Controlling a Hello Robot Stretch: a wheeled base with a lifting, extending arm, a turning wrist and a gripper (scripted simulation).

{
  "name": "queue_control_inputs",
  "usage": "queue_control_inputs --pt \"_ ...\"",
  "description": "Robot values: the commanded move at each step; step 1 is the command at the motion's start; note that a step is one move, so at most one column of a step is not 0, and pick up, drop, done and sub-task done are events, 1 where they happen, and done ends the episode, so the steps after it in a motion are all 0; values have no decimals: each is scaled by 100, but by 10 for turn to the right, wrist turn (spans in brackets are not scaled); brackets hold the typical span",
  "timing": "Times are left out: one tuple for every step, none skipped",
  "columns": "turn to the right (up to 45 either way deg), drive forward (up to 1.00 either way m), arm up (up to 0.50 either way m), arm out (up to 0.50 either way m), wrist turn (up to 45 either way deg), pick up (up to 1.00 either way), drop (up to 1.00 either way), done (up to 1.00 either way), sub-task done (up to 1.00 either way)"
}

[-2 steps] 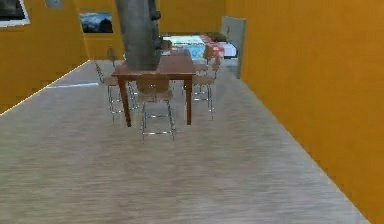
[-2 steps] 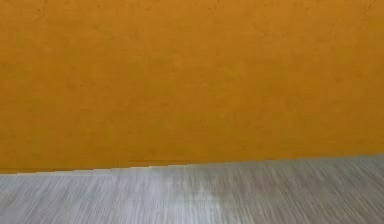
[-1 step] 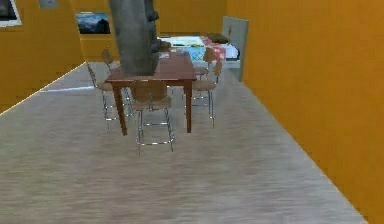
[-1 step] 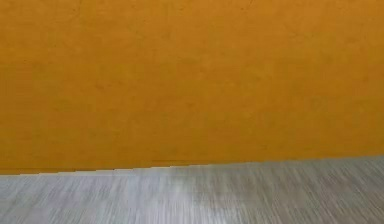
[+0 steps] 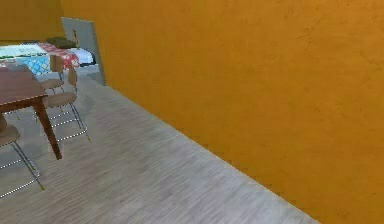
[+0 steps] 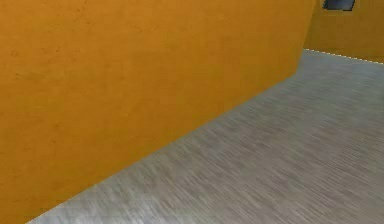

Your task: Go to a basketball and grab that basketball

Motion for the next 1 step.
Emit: queue_control_inputs --pt "0 15 0 0 0 0 0 0 0"
